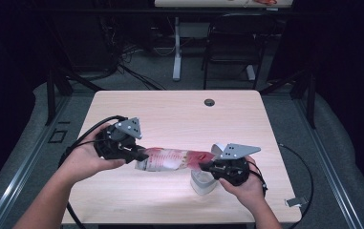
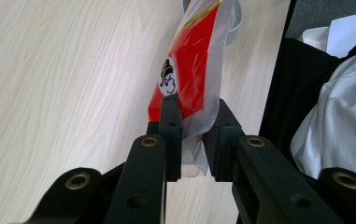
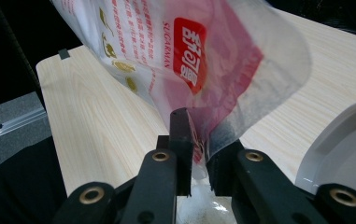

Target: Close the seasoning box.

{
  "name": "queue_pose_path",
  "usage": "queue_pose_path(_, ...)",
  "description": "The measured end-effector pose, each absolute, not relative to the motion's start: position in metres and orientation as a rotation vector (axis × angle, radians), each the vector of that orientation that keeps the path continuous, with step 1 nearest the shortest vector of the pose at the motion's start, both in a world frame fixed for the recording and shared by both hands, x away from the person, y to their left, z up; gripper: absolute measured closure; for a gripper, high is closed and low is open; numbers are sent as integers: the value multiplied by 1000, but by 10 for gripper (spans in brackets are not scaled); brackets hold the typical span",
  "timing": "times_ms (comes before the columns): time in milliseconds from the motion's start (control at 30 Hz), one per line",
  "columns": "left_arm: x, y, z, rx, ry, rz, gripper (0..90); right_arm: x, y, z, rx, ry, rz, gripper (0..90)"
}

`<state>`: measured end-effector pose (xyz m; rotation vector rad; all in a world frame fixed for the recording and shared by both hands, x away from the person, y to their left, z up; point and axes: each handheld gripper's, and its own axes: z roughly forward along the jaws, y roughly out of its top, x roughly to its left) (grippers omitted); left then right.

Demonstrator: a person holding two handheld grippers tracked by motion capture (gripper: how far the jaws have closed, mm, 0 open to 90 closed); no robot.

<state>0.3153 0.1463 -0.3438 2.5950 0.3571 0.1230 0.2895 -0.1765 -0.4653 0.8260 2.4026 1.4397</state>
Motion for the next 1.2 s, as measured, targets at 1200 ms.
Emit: queue_pose_path(1200,320,136,-334,2577,352,144,782,289,-184,-465,838,2406,1452,890)
